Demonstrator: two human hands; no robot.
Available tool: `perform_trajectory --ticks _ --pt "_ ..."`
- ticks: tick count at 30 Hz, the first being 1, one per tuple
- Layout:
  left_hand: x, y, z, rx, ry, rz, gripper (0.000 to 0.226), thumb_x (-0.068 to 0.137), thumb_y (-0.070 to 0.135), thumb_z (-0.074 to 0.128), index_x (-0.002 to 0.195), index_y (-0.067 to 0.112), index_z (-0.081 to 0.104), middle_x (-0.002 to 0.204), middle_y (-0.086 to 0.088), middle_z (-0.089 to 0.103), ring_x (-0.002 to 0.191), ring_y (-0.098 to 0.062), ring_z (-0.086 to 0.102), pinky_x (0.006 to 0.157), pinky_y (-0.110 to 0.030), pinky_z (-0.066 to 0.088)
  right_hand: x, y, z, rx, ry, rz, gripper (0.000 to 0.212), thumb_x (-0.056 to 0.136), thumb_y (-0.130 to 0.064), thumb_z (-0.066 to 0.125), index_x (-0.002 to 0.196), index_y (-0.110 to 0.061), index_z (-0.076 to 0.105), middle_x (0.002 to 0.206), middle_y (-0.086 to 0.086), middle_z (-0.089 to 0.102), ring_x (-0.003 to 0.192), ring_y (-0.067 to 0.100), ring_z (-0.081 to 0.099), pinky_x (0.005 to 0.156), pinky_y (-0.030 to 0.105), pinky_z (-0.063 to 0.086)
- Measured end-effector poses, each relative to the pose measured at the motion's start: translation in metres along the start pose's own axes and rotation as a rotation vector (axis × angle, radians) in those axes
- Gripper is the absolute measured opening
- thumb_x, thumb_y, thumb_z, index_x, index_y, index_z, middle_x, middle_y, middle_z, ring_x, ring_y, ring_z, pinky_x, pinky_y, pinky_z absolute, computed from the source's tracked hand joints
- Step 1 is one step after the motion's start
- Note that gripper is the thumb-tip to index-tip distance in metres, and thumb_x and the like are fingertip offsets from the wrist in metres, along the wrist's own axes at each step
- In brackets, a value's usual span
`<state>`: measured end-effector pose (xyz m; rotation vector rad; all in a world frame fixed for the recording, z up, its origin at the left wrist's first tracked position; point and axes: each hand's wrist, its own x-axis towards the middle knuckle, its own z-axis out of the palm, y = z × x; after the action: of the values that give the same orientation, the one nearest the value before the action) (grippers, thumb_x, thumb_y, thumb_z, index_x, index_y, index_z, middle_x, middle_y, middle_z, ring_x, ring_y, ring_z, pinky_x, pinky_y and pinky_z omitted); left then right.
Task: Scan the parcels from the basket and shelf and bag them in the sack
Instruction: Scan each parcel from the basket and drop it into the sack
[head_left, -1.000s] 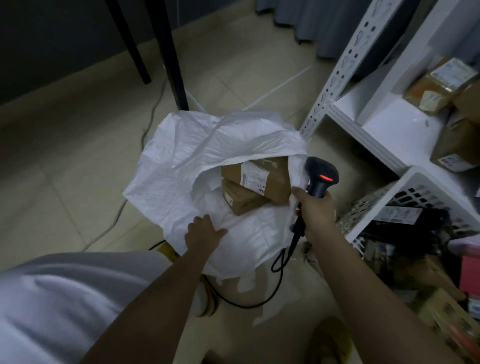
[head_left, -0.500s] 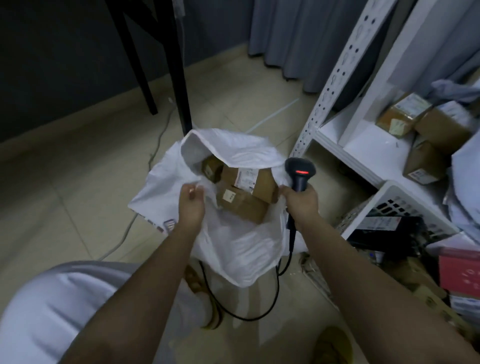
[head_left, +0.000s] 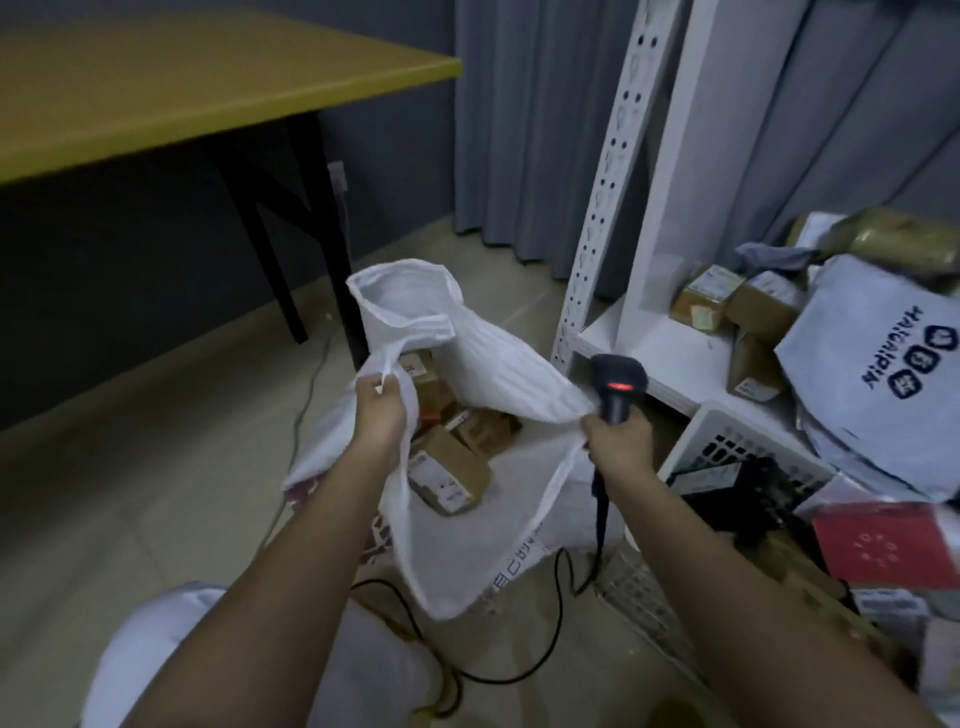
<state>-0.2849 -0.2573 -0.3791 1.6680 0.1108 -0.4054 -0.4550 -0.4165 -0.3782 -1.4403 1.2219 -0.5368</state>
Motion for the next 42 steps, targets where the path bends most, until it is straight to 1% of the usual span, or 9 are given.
perform_trajectory --ticks 3,8,10,14,18,25,31,36,42 --pt "-0.005 0.038 0.003 -0.009 -0.037 0.176 0.022 0.103 0.028 0.035 0.115 0.012 0.045 0.122 -0.014 0.054 0.109 -0.031 0.054 0.093 -0.043 0.047 -0.01 -0.064 -0.005 0.116 -0.054 -0.184 0.015 0.087 -0.008 0.06 0.099 -0.014 0.056 0.085 0.009 0.058 0.069 0.019 0.055 0.066 0.03 0.048" --pt "-0.024 0.1 0.023 0.01 -0.04 0.364 0.021 0.104 0.027 0.033 0.118 0.014 0.042 0.109 -0.005 0.047 0.089 -0.016 0.049 0.068 -0.015 0.039 -0.036 -0.165 -0.033 0.299 -0.104 -0.537 0.017 0.086 -0.011 0.066 0.094 -0.024 0.059 0.082 -0.007 0.061 0.065 0.001 0.057 0.058 0.012 0.047" --pt "-0.026 0.095 0.024 0.054 -0.002 0.349 0.023 0.104 0.025 0.033 0.119 0.011 0.042 0.106 -0.01 0.048 0.087 -0.02 0.052 0.059 -0.015 0.04 -0.03 -0.153 -0.033 0.182 -0.098 -0.512 0.023 0.085 -0.012 0.067 0.106 -0.017 0.06 0.086 -0.003 0.062 0.072 0.008 0.059 0.063 0.019 0.047" --pt "-0.025 0.059 0.0 0.149 0.079 0.155 0.035 0.103 0.025 0.033 0.132 0.005 0.039 0.126 -0.018 0.05 0.117 -0.037 0.05 0.092 -0.039 0.041 -0.007 -0.067 -0.036 -0.166 -0.088 -0.322 0.026 0.084 -0.012 0.064 0.109 -0.013 0.056 0.085 0.002 0.057 0.078 0.022 0.056 0.065 0.028 0.042" --pt "-0.035 0.016 -0.035 0.223 0.171 -0.054 0.049 0.102 0.022 0.037 0.147 0.004 0.027 0.144 -0.021 0.041 0.126 -0.041 0.045 0.102 -0.046 0.039 -0.009 0.02 -0.05 -0.187 -0.013 -0.004 0.021 0.085 -0.019 0.066 0.101 -0.008 0.057 0.09 0.012 0.063 0.087 0.031 0.061 0.079 0.038 0.05" --pt "-0.079 -0.008 -0.027 0.492 0.208 0.42 0.064 0.083 -0.004 0.05 0.143 0.002 0.029 0.155 -0.022 0.02 0.145 -0.035 0.014 0.118 -0.042 0.011 -0.044 0.071 -0.1 0.056 0.13 0.06 0.015 0.087 -0.018 0.068 0.094 -0.009 0.059 0.08 0.013 0.061 0.069 0.024 0.059 0.059 0.03 0.047" --pt "-0.146 -0.017 0.073 0.501 -0.222 0.621 0.046 0.09 0.001 0.048 0.135 0.009 0.042 0.151 -0.013 0.029 0.14 -0.029 0.026 0.115 -0.035 0.022 -0.085 0.087 -0.174 0.124 0.204 0.043 0.013 0.089 -0.015 0.067 0.085 -0.01 0.055 0.067 0.008 0.052 0.058 0.02 0.049 0.052 0.026 0.036" --pt "-0.217 -0.04 0.152 0.559 -0.665 0.566 0.037 0.096 0.006 0.046 0.133 0.011 0.046 0.14 -0.011 0.043 0.12 -0.027 0.047 0.085 -0.023 0.034 -0.112 0.105 -0.24 0.169 0.31 0.097 0.012 0.088 -0.013 0.064 0.084 -0.016 0.054 0.058 0.003 0.045 0.049 0.018 0.042 0.048 0.026 0.033" --pt "-0.274 -0.09 0.239 0.728 -1.022 0.457 0.03 0.098 0.014 0.049 0.128 0.011 0.048 0.133 -0.008 0.053 0.112 -0.023 0.054 0.083 -0.026 0.041 -0.101 0.135 -0.312 0.29 0.55 0.175 0.006 0.087 -0.013 0.063 0.089 -0.011 0.057 0.066 0.005 0.052 0.059 0.019 0.049 0.061 0.031 0.041"
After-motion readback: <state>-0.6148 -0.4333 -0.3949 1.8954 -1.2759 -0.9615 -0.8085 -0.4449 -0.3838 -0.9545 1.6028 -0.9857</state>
